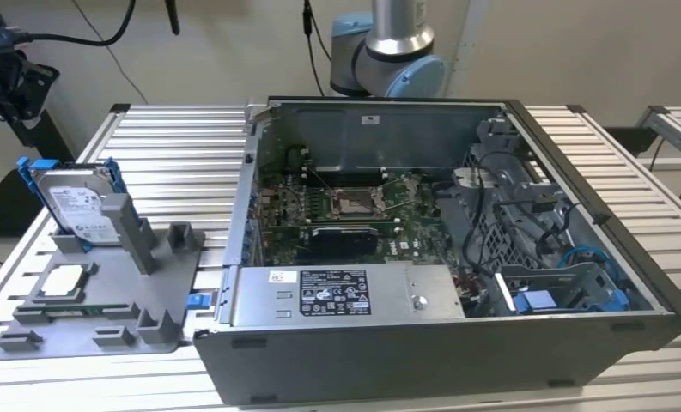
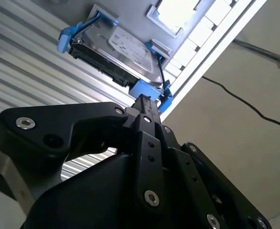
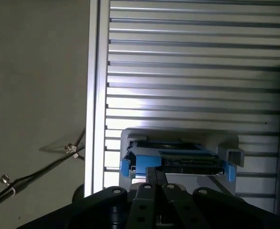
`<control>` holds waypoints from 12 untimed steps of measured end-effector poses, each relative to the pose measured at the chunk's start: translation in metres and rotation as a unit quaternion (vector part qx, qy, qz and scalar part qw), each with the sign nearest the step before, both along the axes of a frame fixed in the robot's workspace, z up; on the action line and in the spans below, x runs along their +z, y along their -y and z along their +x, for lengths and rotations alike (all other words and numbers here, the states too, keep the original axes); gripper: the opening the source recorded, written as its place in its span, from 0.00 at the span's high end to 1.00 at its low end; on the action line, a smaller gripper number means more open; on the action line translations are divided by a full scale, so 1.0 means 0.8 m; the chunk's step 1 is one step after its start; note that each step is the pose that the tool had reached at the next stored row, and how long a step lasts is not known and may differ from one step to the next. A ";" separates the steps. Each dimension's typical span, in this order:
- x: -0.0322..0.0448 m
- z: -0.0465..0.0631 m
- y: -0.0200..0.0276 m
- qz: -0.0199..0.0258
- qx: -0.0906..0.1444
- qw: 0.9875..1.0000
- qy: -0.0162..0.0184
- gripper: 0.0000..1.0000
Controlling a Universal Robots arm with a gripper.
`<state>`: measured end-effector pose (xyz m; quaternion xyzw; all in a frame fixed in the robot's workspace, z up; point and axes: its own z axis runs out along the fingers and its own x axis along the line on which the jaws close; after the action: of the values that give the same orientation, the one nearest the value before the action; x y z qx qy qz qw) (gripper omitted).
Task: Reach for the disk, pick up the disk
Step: 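Pick up the disk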
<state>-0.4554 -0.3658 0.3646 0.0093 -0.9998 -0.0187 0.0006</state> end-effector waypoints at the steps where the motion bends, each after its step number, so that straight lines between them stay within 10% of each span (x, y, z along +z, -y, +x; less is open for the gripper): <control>1: 0.0000 0.000 0.0000 0.000 0.000 1.000 0.000 1.00; 12: 0.0000 0.000 0.0000 0.000 0.035 0.999 0.000 1.00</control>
<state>-0.4554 -0.3658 0.3646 0.0441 -0.9989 -0.0186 0.0013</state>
